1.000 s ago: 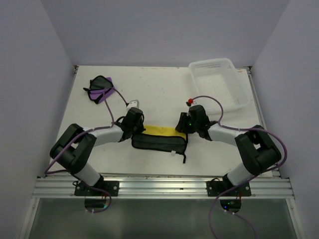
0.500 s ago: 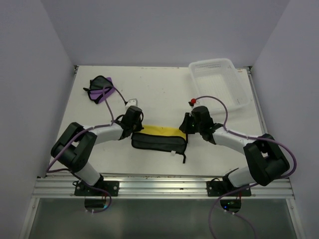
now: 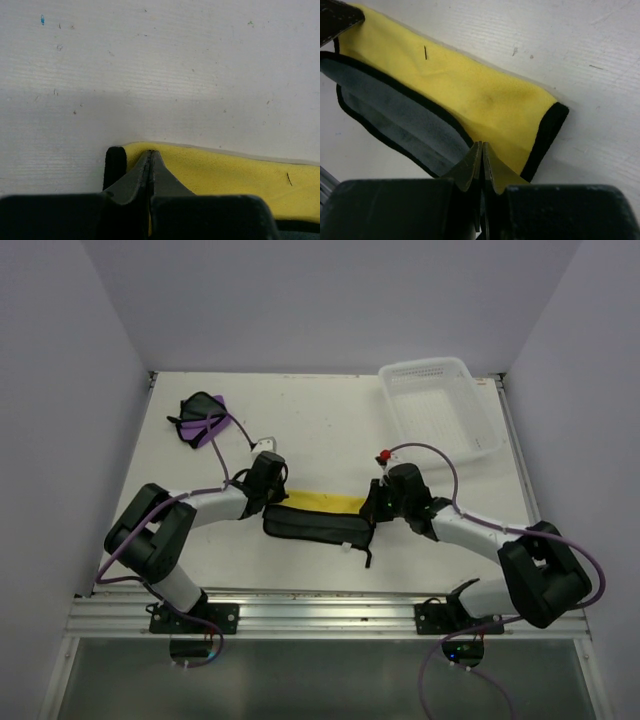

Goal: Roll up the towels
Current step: Fold the towel

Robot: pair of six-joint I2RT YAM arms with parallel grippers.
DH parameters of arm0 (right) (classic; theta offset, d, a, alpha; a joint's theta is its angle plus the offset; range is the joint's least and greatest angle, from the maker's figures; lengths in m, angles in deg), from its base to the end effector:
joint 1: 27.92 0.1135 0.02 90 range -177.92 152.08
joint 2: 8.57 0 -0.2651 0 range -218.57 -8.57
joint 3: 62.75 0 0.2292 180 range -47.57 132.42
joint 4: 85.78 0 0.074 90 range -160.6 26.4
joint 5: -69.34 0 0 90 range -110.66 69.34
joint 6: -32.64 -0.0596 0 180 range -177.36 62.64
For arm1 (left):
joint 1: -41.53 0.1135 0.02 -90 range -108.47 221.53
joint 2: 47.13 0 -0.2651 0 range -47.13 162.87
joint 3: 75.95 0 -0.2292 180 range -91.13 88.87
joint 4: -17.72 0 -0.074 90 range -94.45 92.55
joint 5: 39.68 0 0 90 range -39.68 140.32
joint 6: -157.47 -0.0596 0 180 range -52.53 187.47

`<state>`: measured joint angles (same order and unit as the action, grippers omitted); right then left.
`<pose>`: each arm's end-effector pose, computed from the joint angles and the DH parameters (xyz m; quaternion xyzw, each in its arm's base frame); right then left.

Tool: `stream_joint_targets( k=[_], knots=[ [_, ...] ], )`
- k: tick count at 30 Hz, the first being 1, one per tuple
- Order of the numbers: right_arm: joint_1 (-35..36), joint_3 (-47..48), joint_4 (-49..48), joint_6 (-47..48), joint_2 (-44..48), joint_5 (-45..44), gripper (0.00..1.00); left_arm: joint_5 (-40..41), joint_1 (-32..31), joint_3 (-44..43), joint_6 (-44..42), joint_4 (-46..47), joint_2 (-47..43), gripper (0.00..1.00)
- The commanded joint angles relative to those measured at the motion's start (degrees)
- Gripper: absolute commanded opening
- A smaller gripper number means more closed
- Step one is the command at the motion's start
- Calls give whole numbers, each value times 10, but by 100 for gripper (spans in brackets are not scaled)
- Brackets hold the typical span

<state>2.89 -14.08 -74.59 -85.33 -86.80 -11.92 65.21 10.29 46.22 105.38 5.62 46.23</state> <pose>0.2238 0.1440 0.1732 -0.0542 0.9053 0.2642 0.3280 0.2736 -0.1481 0.1477 -0.1005 0.9203 -0.1039 0.3636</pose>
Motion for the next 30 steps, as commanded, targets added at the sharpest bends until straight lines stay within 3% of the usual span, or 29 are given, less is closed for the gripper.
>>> stream_joint_targets(
  k=[1, 19, 30],
  knots=[
    [10, -14, 0, 16, 20, 24, 4, 4, 4, -9, -6, 12, 2, 0],
    [57, -76, -10, 48, 73, 65, 3, 9, 4, -13, -7, 8, -10, 0],
    [78, -78, 27, 56, 81, 21, 3, 10, 4, -11, -9, 6, -18, 0]
  ],
)
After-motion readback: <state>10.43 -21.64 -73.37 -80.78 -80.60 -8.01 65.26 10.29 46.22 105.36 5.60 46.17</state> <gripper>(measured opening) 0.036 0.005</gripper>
